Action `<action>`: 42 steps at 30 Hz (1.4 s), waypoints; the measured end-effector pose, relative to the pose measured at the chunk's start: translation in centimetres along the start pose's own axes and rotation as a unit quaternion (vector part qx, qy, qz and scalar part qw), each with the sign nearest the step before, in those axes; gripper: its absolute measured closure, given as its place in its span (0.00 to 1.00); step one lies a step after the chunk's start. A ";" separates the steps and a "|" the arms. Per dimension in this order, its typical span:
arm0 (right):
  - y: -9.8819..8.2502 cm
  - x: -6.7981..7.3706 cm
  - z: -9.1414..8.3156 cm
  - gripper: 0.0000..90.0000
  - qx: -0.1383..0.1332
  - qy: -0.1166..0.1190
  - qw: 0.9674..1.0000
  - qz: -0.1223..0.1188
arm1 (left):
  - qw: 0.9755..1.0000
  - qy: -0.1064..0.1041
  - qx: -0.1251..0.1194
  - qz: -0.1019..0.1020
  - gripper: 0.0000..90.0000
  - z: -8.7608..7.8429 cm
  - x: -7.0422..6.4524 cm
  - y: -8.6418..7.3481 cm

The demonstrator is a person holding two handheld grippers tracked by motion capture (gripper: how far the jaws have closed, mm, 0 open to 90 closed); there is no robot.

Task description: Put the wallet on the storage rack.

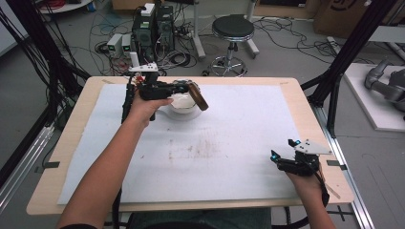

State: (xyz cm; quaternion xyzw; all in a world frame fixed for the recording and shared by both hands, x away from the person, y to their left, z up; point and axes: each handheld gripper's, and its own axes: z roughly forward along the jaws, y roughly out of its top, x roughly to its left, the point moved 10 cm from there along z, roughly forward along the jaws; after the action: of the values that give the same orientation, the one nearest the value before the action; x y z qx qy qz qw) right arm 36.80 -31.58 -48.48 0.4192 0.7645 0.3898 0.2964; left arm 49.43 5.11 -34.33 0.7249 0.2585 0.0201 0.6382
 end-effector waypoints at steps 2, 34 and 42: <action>0.0 0.0 0.1 0.23 0.000 0.000 1.000 0.000 | 1.000 0.007 -0.005 -0.002 0.98 -0.6 0.5 0.3; -0.1 0.1 0.3 0.23 0.005 0.000 1.000 0.000 | 0.997 0.078 -0.003 -0.016 0.98 -2.7 5.8 0.5; 0.0 0.1 0.3 0.23 0.005 0.000 1.000 -0.002 | 0.996 0.084 0.004 -0.017 0.99 -2.3 6.1 0.1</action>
State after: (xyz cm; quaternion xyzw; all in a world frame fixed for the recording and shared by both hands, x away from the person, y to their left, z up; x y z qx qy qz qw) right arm 37.02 -31.39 -48.67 0.4190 0.7672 0.3855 0.2953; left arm 53.94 9.64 -35.62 0.7186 0.3241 0.0691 0.6114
